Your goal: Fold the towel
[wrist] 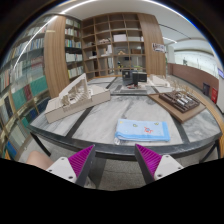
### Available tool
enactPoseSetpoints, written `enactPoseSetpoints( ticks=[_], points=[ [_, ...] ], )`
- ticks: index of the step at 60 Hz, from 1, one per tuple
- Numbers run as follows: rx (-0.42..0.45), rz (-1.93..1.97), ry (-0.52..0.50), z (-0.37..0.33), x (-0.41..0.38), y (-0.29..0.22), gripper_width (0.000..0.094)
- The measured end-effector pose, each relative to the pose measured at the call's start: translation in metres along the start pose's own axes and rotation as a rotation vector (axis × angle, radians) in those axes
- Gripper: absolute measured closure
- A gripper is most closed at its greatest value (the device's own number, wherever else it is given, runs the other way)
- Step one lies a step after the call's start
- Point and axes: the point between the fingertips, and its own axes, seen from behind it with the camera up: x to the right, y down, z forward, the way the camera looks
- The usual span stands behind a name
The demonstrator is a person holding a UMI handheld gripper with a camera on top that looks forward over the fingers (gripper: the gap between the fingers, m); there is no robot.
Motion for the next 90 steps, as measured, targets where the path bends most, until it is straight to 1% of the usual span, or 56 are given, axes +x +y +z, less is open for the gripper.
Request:
enactPoseSetpoints(
  ticks=[6, 7, 8, 15, 23, 26, 28, 33, 34, 35, 37, 38, 39, 40, 41, 42, 46, 50, 56, 59, 60, 62, 64, 68, 71, 75, 77, 81, 87, 90],
  points=[
    [-0.011, -0.001, -0.005, 0.032, -0.002, -0.005, 0.0111],
    [-0.016, -0.004, -0.008, 0.021, -0.011, -0.003, 0.0111],
    [-0.017, -0.009, -0.015, 0.047, -0.005, -0.006, 0.0112],
    [-0.035, -0.038, -0.011, 0.098, -0.01, -0.009, 0.0158],
    [0.019, -0.061, 0.035, 0.158, 0.001, -0.025, 0.0171],
    [0.046, -0.076, 0.056, 0.178, 0.005, -0.03, 0.02],
    [0.047, -0.085, 0.073, 0.191, 0.009, -0.028, 0.0232],
    [0.052, -0.106, 0.095, 0.216, 0.018, -0.024, 0.0356],
    [0.045, -0.112, 0.098, 0.22, 0.021, -0.02, 0.0347],
    [0.035, -0.12, 0.099, 0.224, 0.022, -0.016, 0.0403],
    [0.012, -0.148, 0.105, 0.231, 0.025, -0.002, 0.062],
    [0.04, -0.161, 0.095, 0.231, 0.025, -0.009, 0.0652],
    [0.056, -0.173, 0.097, 0.232, 0.025, -0.01, 0.0648],
    [0.059, -0.187, 0.107, 0.232, 0.027, -0.008, 0.0698],
    [0.079, -0.201, 0.115, 0.232, 0.029, -0.01, 0.0798],
    [0.096, -0.216, 0.126, 0.232, 0.03, -0.01, 0.0827],
    [0.134, -0.216, 0.138, 0.231, 0.032, -0.012, 0.088],
    [0.142, -0.171, 0.142, 0.231, 0.034, -0.012, 0.0895],
    [0.105, -0.138, 0.133, 0.232, 0.036, -0.013, 0.0924],
    [0.086, -0.129, 0.108, 0.228, 0.034, -0.017, 0.0931],
    [0.093, -0.128, 0.098, 0.226, 0.034, -0.022, 0.093],
    [0.134, -0.126, 0.098, 0.217, 0.04, -0.04, 0.093],
    [0.18, -0.122, 0.12, 0.205, 0.051, -0.06, 0.093],
    [0.241, -0.068, 0.149, 0.18, 0.076, -0.093, 0.093],
    [0.271, -0.007, 0.158, 0.164, 0.101, -0.109, 0.093],
    [0.291, 0.044, 0.203, 0.151, 0.144, -0.117, 0.0928],
    [0.277, 0.052, 0.239, 0.15, 0.164, -0.111, 0.0927],
    [0.202, 0.068, 0.3, 0.155, 0.203, -0.082, 0.0924],
    [0.107, 0.112, 0.302, 0.167, 0.231, -0.039, 0.0924],
    [0.083, 0.117, 0.306, 0.17, 0.237, -0.027, 0.0921]
  ],
)
